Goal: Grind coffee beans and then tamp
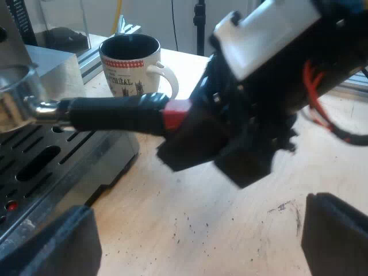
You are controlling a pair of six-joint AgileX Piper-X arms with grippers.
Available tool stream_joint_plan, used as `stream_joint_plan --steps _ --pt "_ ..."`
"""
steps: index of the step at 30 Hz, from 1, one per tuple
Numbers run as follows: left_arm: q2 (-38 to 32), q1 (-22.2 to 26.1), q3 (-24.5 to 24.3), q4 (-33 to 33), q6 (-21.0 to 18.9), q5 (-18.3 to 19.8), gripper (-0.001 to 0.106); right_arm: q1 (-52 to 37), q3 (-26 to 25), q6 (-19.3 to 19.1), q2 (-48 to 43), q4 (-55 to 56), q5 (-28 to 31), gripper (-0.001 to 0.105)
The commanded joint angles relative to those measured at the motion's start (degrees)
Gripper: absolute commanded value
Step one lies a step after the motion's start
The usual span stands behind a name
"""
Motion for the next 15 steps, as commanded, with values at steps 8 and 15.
stream_joint_plan --steps 8,15 --pt "-0.3 -0.2 -6.6 -0.2 0.0 0.5 0.074 5.8 1.6 0.2 -8.5 4.6 5.2 0.000" --pt "-0.3 -0.2 -12.0 7.2 -1.8 0.2 0.076 11.4 3.1 -5.5 -14.5 4.7 5.2 0.000"
